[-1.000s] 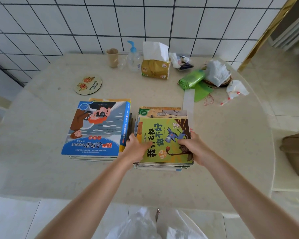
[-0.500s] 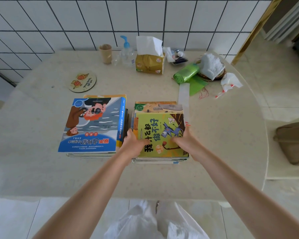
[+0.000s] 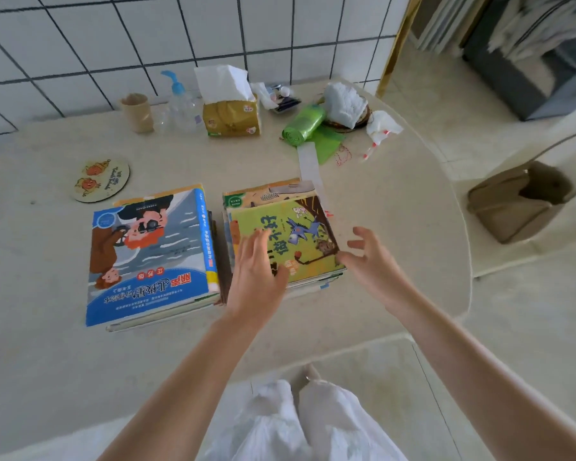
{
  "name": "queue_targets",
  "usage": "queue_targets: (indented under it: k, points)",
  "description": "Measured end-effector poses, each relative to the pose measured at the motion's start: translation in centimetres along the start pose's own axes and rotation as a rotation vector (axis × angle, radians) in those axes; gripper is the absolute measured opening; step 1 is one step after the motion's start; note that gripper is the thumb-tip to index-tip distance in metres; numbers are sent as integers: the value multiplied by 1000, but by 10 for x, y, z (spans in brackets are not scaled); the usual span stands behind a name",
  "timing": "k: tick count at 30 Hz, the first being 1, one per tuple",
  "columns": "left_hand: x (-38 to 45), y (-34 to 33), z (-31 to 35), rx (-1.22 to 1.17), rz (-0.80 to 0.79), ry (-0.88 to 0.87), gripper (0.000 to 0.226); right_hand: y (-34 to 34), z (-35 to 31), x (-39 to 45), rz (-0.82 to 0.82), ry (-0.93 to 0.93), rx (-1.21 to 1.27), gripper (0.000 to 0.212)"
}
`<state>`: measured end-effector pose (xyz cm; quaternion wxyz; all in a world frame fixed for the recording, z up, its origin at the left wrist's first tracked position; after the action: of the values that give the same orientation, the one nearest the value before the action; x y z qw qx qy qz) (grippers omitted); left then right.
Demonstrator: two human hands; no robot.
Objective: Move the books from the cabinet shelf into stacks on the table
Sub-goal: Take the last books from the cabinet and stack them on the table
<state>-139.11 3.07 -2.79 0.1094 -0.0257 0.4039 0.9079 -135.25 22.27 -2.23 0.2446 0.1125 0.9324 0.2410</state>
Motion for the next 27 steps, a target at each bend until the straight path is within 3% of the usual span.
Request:
queue_targets:
  k: [4,9,15,27]
  points:
    - [-24,-10,23,-77,-71,-270,41,-4,28,-42,121,-58,100,52]
    - [-60,-53,30,-131,-283,-367,41,-5,77,-109,325,-101,78,40]
    - [-133,-112,39,12,-595,-461,37,-6,159,-217,506,-275,107,36]
    - [-370,-241,79,196,-1045,-822,32,-12,319,-501,947,-649,279,38]
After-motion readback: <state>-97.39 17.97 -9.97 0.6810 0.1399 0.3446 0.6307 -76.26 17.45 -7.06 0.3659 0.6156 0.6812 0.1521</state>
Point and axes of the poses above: each hand's wrist, its own x-axis towards the middle knuckle, its own y-axis out of the back of the hand, z = x × y, the point moved 6 cm from there along x, towards the middle knuckle, and after that the axes turned 4 degrees about y, right-handed, at the moved point
